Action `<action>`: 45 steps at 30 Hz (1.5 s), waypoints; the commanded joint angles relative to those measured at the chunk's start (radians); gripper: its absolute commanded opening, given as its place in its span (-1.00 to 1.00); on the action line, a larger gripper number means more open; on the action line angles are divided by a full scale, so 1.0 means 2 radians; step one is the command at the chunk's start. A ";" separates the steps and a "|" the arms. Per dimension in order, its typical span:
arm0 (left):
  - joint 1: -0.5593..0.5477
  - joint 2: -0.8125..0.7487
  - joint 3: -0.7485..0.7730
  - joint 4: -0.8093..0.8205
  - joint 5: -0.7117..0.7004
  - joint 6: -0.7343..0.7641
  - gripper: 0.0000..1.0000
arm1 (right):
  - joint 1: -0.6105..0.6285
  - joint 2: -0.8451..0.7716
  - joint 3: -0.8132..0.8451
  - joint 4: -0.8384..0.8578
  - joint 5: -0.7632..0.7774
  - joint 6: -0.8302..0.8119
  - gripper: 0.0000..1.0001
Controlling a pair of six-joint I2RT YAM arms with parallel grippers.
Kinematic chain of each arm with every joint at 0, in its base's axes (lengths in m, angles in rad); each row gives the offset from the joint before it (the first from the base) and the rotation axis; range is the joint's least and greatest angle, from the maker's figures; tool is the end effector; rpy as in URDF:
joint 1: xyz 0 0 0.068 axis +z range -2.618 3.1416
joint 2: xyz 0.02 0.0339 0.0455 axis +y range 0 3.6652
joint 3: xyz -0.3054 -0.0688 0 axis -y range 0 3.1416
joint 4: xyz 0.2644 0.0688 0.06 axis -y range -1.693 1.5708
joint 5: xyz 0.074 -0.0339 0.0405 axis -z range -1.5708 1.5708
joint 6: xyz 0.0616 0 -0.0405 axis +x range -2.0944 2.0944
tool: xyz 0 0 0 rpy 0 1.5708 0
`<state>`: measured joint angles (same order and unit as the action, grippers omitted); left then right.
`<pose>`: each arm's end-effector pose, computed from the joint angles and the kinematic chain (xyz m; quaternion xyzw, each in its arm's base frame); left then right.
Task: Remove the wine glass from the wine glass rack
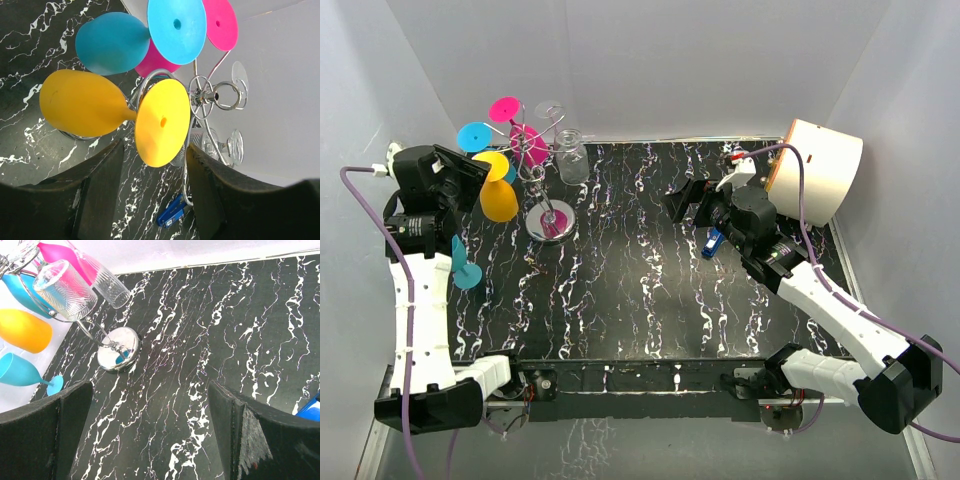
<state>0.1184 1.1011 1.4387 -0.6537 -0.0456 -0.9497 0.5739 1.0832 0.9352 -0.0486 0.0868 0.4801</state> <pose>0.2382 0.0312 0.4879 -0.4235 0.6899 -0.2201 0.5443 0.2381 0.1476 0.3772 -0.0087 0.7728 0.2897 0.5646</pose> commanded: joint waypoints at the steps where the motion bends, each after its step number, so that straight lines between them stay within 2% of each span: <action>1: 0.001 0.002 -0.005 0.013 -0.009 0.005 -0.01 | -0.002 -0.012 0.000 0.027 0.009 0.002 0.97; 10: 0.004 0.004 -0.007 0.016 -0.007 0.006 -0.32 | -0.003 -0.014 0.000 0.026 0.010 0.002 0.97; 22: 0.006 0.008 -0.007 0.009 -0.013 0.014 -0.28 | -0.003 -0.013 0.000 0.026 0.010 0.008 0.97; 45: 0.009 0.000 0.009 0.016 -0.017 0.011 -0.84 | -0.004 -0.011 0.003 0.025 0.013 0.009 0.97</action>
<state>0.1291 1.1236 1.4265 -0.6319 -0.0589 -0.9329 0.5728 1.0832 0.9348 -0.0486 0.0917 0.4980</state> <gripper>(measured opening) 0.093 0.983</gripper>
